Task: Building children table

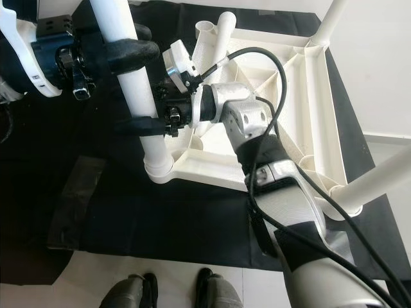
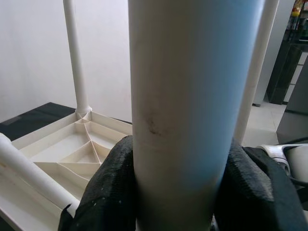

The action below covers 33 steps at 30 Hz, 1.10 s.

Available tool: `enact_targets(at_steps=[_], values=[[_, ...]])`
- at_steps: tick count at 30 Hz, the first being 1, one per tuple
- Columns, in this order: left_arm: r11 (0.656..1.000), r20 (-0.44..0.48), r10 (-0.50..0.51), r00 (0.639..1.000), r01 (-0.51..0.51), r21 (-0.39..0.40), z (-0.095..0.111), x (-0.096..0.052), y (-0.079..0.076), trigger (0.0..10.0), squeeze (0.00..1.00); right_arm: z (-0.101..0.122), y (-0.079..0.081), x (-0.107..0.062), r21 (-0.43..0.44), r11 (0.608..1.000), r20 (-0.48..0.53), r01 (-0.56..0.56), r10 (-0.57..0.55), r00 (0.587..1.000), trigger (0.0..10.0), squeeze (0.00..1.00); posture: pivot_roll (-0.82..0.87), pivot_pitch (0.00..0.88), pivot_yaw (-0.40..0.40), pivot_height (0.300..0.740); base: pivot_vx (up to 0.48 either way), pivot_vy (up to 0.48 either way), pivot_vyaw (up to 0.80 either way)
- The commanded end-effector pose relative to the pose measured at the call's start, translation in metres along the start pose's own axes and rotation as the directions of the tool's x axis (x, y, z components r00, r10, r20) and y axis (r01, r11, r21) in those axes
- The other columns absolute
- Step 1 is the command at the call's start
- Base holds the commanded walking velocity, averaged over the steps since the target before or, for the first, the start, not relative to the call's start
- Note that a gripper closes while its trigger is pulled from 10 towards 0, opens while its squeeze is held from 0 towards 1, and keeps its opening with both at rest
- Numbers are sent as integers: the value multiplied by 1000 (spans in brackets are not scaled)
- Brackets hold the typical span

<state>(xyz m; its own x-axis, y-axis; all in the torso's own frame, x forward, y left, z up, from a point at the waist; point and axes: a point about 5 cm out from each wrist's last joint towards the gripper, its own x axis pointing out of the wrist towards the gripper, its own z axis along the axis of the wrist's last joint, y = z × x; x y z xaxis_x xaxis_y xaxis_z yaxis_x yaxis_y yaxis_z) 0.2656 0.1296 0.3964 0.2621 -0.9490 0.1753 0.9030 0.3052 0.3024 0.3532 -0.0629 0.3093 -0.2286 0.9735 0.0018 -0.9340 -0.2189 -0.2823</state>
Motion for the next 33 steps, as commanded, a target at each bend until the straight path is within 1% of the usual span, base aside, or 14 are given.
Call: enact_targets(at_steps=[1,9,10,13,16,17,20,21,22,24,26,28,30,33], values=[[999,-30,-40,999,40,-19,-4,4,-5,0,0,1,-1,4,-20,999,-19,-47,46,999,0,0,148,209,1,740,0,0,0],[999,-21,-47,999,46,-20,-4,7,-5,0,0,1,-3,4,-35,998,-24,-55,54,998,0,0,141,213,0,740,0,0,0],[999,-16,-37,999,37,-28,-5,7,-4,8510,1000,1,-3,4,-38,998,-21,-49,48,999,0,0,139,217,2,740,0,0,0],[999,-20,-27,999,26,-40,-6,8,-2,10000,1000,0,-5,3,-46,999,-12,-15,14,1000,0,0,134,220,3,740,0,0,0],[999,-18,-3,1000,3,-33,-5,8,1,10000,1000,-1,-7,-1,-58,997,-3,56,-56,998,0,0,127,223,3,740,0,0,0],[1000,-15,15,1000,-16,-26,-4,8,3,10000,0,-4,-8,-4,-64,991,-8,114,-115,993,0,0,119,228,-2,740,0,0,0],[999,-14,28,1000,-28,-21,-4,8,5,10000,0,-5,-9,-6,-68,986,-12,155,-156,988,0,0,119,228,-2,740,0,0,0],[997,-2,73,997,-73,-14,-1,6,10,10000,0,-21,-8,-7,-51,939,-76,340,-343,936,0,0,104,238,-23,740,0,0,0],[996,3,86,996,-86,-11,0,5,12,10000,0,-36,-6,-5,-83,865,-140,495,-502,853,0,0,104,247,-30,740,0,0,0],[995,11,97,995,-97,-17,2,4,13,10000,0,-66,4,-13,-207,521,-253,828,-846,469,0,0,104,247,-31,740,0,0,0],[995,11,101,995,-101,-16,3,3,14,10000,0,-74,22,-7,-216,499,-260,839,-858,443,0,0,112,254,-22,740,0,0,0],[994,9,106,994,-106,-16,4,3,16,10000,0,-79,42,9,-147,573,-270,806,-807,525,0,0,104,260,-13,740,0,0,0],[994,8,108,994,-108,-16,3,3,16,10000,0,-80,46,16,-109,603,-273,790,-783,559,0,0,104,260,-13,740,0,0,0],[996,8,89,996,-89,-23,3,5,15,10000,0,-75,34,20,-59,572,-250,818,-802,542,0,0,107,253,-13,740,0,0,0]])
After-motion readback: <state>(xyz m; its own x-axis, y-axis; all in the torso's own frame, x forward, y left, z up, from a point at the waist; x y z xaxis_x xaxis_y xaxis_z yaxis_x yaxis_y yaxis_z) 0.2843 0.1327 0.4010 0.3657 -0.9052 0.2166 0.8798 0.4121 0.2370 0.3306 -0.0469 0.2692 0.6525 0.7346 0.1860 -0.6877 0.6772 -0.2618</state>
